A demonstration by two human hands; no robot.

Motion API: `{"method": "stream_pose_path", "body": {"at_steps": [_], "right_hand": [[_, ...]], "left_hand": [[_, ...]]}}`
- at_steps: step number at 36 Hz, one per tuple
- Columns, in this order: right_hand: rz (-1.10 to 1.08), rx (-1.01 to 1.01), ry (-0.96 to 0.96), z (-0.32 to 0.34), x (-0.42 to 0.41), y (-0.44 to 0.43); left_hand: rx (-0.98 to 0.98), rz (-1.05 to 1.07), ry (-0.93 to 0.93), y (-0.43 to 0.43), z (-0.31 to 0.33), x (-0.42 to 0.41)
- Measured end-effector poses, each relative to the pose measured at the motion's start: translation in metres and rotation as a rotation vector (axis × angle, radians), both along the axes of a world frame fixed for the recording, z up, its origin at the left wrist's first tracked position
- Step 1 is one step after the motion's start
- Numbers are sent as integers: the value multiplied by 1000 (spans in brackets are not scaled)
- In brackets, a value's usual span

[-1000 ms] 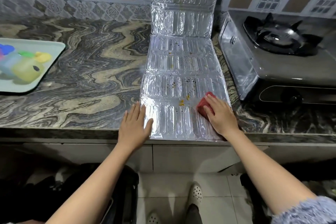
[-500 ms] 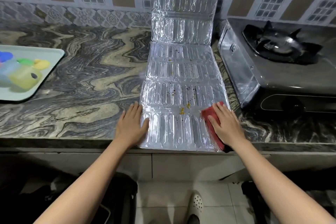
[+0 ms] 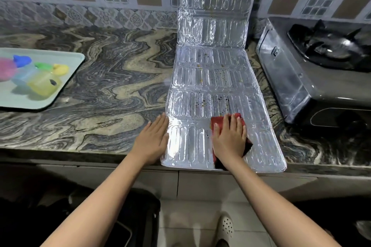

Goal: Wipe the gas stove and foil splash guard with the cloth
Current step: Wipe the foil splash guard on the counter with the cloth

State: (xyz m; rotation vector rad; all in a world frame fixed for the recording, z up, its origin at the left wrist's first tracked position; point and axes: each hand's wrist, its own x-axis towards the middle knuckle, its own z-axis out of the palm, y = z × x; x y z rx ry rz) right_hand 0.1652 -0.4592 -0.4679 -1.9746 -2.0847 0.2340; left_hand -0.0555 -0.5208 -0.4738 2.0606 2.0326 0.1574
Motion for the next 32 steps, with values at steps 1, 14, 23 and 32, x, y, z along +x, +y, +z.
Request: {"method": "stream_pose_path", "body": {"at_steps": [1,14,23,32], "right_hand": [[14,3,-4,0,-6,-1],[266,4,28,0,-83,-3],[397,-88,38,5,-85,29],[159,-98,13,2,2,54]], "left_hand": [[16,4,-2,-1,-3,1],[62,106,15,-3,-6,10],[56,128,-8,-3,-7,10],[56,118,-6,-3,-7,8]]}}
